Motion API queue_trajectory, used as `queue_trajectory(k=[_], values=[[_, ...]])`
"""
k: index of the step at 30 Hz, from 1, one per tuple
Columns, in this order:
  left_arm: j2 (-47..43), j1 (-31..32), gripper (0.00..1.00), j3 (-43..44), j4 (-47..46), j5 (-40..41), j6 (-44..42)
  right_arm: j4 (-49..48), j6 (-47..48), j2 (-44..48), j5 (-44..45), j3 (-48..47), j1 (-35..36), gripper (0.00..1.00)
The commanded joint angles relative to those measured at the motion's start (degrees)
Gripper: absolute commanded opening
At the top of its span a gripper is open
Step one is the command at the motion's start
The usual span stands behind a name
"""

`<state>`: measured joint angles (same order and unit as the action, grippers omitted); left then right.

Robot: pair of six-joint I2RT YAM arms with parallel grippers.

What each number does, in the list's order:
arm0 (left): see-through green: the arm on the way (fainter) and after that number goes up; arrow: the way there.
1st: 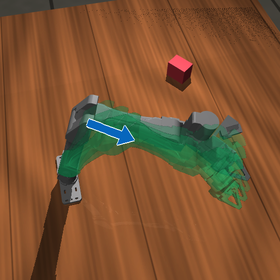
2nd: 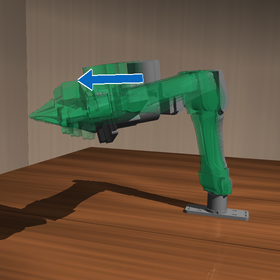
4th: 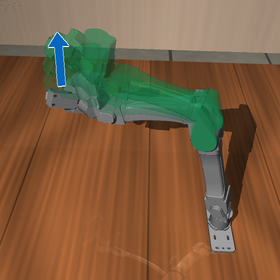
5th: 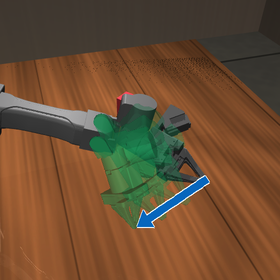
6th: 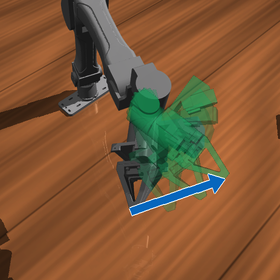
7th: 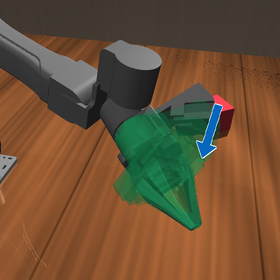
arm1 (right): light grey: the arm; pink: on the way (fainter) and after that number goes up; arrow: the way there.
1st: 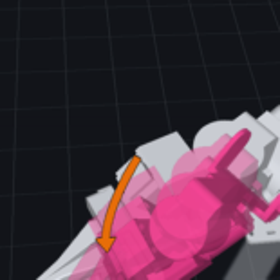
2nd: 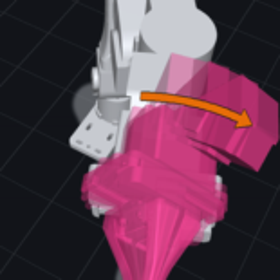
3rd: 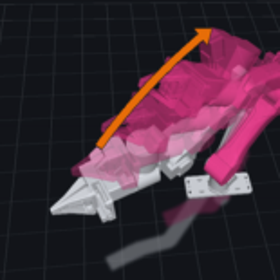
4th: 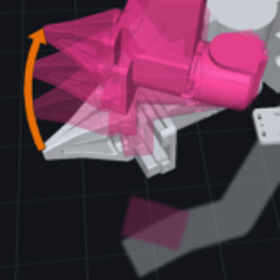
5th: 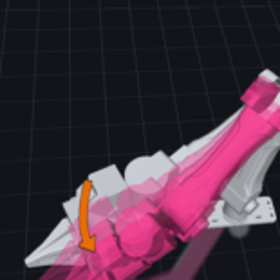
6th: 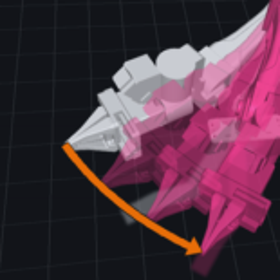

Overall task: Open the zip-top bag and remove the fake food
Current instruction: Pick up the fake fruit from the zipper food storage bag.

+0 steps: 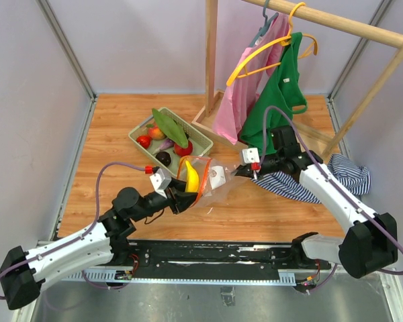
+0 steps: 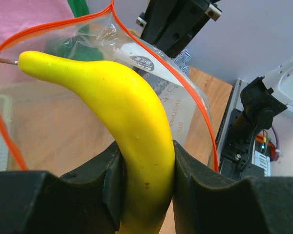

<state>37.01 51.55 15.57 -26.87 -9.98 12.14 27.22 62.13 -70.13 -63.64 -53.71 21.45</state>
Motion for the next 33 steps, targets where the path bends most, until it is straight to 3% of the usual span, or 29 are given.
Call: queue_trajectory(k=[1,8,14,16,19,24,33], values=[[-2.37,-0.13,0.22,0.9,-3.58,2.72,-3.16,-2.02,-2.52,-1.0,-0.73,1.12,-0.77,0.01],[-1.82,-0.13,0.26,-2.52,-16.87,-8.43,-8.28,-3.05,-9.24,-6.57,1.68,-0.77,-0.74,0.01],[3.3,-0.13,0.26,-1.01,-17.83,-16.38,-7.5,-3.11,-11.05,-6.05,-2.82,-1.0,-0.62,0.01],[3.21,-0.13,0.22,-0.98,-19.17,-12.55,-6.78,-2.21,-9.08,-5.74,-2.0,-0.79,-0.62,0.01],[-0.53,-0.22,0.17,-0.91,-19.59,0.67,-6.56,0.09,-5.82,-6.0,0.42,-1.34,-0.83,0.0],[-6.28,-1.36,0.2,2.0,-20.01,16.74,-0.98,1.95,-4.36,-5.9,3.34,-2.17,-2.13,0.01],[-4.22,-3.93,0.18,12.7,-7.72,31.26,11.28,5.18,-2.64,-6.25,4.94,-3.93,-2.36,0.01]])
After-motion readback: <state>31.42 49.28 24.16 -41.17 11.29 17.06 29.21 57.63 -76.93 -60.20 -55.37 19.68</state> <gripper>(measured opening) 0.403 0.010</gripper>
